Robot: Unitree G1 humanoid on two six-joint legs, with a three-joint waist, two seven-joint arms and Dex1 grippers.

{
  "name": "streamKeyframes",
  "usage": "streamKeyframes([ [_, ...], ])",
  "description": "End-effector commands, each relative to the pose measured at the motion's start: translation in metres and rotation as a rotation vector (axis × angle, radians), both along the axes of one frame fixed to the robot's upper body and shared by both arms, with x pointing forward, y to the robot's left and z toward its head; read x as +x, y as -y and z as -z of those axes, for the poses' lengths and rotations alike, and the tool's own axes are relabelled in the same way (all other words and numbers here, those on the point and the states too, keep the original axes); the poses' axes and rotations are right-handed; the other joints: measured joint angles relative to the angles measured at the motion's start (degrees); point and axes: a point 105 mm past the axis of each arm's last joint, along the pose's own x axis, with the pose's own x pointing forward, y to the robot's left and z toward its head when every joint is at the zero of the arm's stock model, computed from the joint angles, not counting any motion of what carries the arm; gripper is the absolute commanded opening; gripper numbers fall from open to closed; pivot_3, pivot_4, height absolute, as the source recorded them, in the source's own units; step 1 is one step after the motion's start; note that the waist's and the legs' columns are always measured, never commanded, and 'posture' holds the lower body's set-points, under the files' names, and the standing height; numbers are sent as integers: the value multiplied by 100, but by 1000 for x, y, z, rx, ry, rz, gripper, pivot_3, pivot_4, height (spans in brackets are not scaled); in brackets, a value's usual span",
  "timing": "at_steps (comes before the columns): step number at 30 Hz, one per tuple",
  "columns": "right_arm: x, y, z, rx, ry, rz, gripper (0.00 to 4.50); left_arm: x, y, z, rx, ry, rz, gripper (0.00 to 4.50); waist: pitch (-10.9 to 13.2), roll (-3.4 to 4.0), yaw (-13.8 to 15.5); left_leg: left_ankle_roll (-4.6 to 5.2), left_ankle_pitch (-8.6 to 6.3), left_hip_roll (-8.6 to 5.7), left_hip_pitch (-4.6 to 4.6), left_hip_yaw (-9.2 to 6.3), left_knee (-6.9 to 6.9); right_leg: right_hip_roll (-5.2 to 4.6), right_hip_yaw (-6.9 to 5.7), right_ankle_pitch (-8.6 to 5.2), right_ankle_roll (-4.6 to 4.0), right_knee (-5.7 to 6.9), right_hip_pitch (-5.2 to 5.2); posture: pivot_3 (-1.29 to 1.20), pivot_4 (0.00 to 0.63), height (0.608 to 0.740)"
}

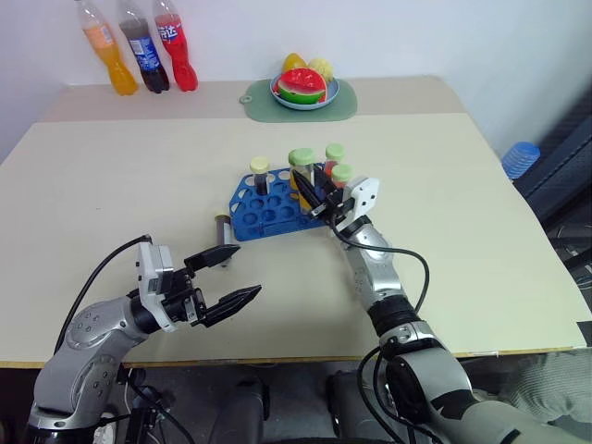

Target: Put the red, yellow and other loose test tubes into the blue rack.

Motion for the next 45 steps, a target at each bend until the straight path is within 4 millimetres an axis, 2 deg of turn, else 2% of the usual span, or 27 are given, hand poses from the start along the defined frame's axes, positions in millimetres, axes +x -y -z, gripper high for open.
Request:
streamKeyframes([
  [1, -5, -15, 17, -45, -23, -32, 864, -3, 0, -10, -5, 42, 3, 4500, 0, 0, -27, 0, 0, 0, 0, 0, 0, 0, 0, 0, 0, 0, 0, 0, 150, 740],
  [9, 13, -5, 28, -36, -95, 74, 864, -2, 2, -10, -3, 49, -10, 4500, -3, 2, -68, -1, 1, 2, 19, -2, -2, 5, 2, -1, -2, 6, 14, 0, 150, 740],
  [15, 13, -4, 29, -18, -97, 44, 864, -2, 4, -14, -56, 51, -45, 4500, -3, 2, -74, -1, 1, 1, 31, -1, 0, 5, 5, 1, -4, 12, 21, 0, 150, 740],
  [18, 7, -3, 25, -23, -54, -1, 2287, 3, 1, -20, -122, 48, -108, 4500, -3, 2, -67, -1, 1, 1, 31, -2, 2, 4, 5, 1, -4, 13, 24, 0, 150, 740],
  [22, -4, 0, 22, -138, 36, -40, 4221, 12, -7, -31, -211, 36, -204, 4500, -2, 4, -62, -1, 1, 1, 22, -4, -1, 4, 5, 1, -4, 13, 12, 0, 150, 740],
  [23, -9, 2, 22, -179, 60, -59, 4440, 14, -9, -35, -233, 34, -231, 4500, -3, 3, -50, -1, 1, 0, 20, -4, 0, 2, 5, 1, -4, 13, 11, 0, 150, 740],
  [26, -20, 17, 21, -249, 82, -109, 4440, 21, -16, -48, -310, 30, -311, 4500, -3, 2, -41, -2, 1, -3, 17, -7, 3, -2, 5, 0, -3, 12, 14, 0, 150, 740],
  [28, -29, 32, 21, -312, 81, -135, 4440, 32, -26, -55, -350, 18, -436, 4500, -2, 3, 25, -1, 1, -4, 17, -8, 5, -3, 4, 0, -3, 10, 16, 0, 150, 740],
  [30, -40, 47, 23, -365, 52, -184, 4440, 42, -36, -56, -313, -1, -604, 4500, -3, 1, 68, -1, 1, -4, 16, -8, 8, -2, 4, 0, -2, 7, 19, 0, 150, 740],
  [32, -56, 63, 23, -440, 29, -246, 4440, 47, -46, -44, -195, -105, -768, 4500, -2, 0, 86, -1, 1, -5, 15, -8, 8, -3, 5, 0, -1, 6, 19, 0, 150, 740],
  [34, -68, 77, 22, -497, -9, -291, 4440, 50, -47, -34, -117, -222, -839, 4500, -2, 0, 89, -1, 0, -4, 13, -9, 7, -2, 5, 0, -1, 4, 18, 0, 150, 740],
  [36, -80, 89, 12, -499, -65, -356, 4440, 57, -48, -24, -90, -362, -887, 4500, 0, -2, 98, 0, 0, -4, 13, -12, 8, -1, 4, 0, -1, 5, 20, 0, 150, 740],
  [38, -91, 94, 0, -519, -75, -417, 4440, 63, -47, -12, -50, -504, -912, 4500, 0, -5, 94, 0, 0, -5, 11, -15, 15, -1, 2, 0, 0, 7, 23, 0, 150, 740],
  [40, -101, 96, -10, -562, -63, -469, 4440, 68, -39, -8, -68, -599, -911, 4500, 0, -5, 88, -1, 0, -5, 12, -16, 17, -1, 1, 0, 0, 8, 23, 0, 150, 740],
  [44, -130, 92, -22, -647, -15, -631, 4440, 84, -28, 8, -36, -818, -975, 4500, 0, -9, 145, -1, 0, -7, 9, -16, 17, -4, 1, 0, 1, 2, 23, 0, 150, 740],
  [45, -136, 91, -22, -664, 1, -665, 4440, 89, -24, 6, -32, -830, -984, 4500, -1, -12, 163, -1, 0, -7, 8, -17, 17, -4, 0, 0, 1, 1, 22, 0, 150, 740],
])
